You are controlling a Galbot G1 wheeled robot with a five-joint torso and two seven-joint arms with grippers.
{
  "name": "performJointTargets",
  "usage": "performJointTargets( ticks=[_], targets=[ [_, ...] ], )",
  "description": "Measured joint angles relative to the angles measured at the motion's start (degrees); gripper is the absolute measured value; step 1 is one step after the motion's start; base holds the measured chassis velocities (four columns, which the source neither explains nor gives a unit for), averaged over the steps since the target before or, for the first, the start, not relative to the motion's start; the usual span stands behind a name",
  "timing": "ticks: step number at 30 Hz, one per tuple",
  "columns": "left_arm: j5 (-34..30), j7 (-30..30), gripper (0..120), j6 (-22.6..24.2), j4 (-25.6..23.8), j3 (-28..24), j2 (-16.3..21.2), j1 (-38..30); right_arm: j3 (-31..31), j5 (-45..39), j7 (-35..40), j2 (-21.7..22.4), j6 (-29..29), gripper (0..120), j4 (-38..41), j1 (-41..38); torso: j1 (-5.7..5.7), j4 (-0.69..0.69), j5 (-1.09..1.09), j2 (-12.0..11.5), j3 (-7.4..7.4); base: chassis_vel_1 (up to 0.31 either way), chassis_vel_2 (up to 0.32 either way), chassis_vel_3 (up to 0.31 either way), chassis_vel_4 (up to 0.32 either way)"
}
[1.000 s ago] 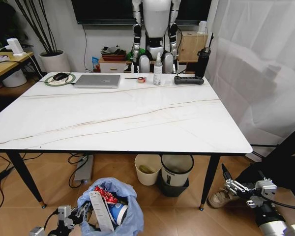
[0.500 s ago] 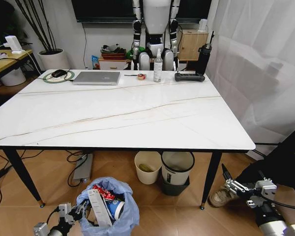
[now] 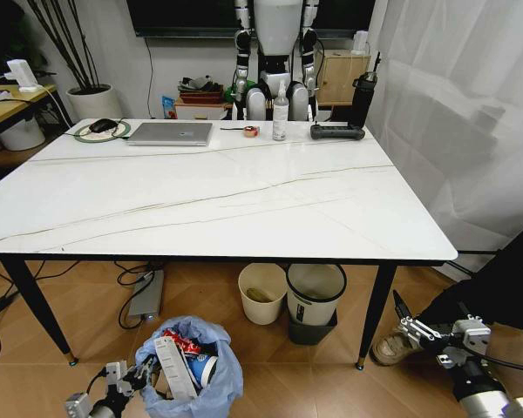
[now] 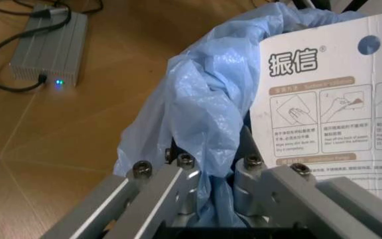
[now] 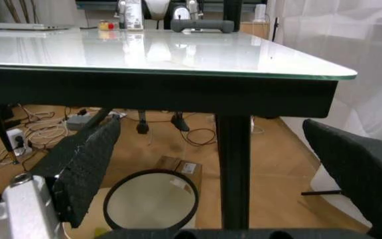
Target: Pick up the trash bin and place the trash from the table into it.
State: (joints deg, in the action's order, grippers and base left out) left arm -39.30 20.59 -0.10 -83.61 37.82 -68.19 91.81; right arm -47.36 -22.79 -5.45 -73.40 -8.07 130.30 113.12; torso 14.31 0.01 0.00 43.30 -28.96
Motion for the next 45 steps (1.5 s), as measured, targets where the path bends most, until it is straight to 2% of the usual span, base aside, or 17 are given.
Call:
performJointTargets(
  ticks=[7,14,45],
  targets=[
    [1.55,0.44,1,-0.65,4.45,-0.07,-2.25,-2.27,0.0,0.0,0.0,0.0,0.0,100,0.0,0.0,-0.88,0.0,0.0,-2.01,1.11,0.0,0.0,0.0,0.0],
    [2.04,0.66,1,-1.08,6.57,0.31,-3.12,-2.92,0.0,0.0,0.0,0.0,0.0,100,0.0,0.0,-1.54,0.0,0.0,-3.72,2.18,0.0,0.0,0.0,0.0],
    [2.4,0.9,1,-2.24,7.93,0.53,-2.96,-3.27,0.0,0.0,0.0,0.0,0.0,100,0.0,0.0,-4.39,0.0,0.0,-10.86,6.46,0.0,0.0,0.0,0.0]
  ],
)
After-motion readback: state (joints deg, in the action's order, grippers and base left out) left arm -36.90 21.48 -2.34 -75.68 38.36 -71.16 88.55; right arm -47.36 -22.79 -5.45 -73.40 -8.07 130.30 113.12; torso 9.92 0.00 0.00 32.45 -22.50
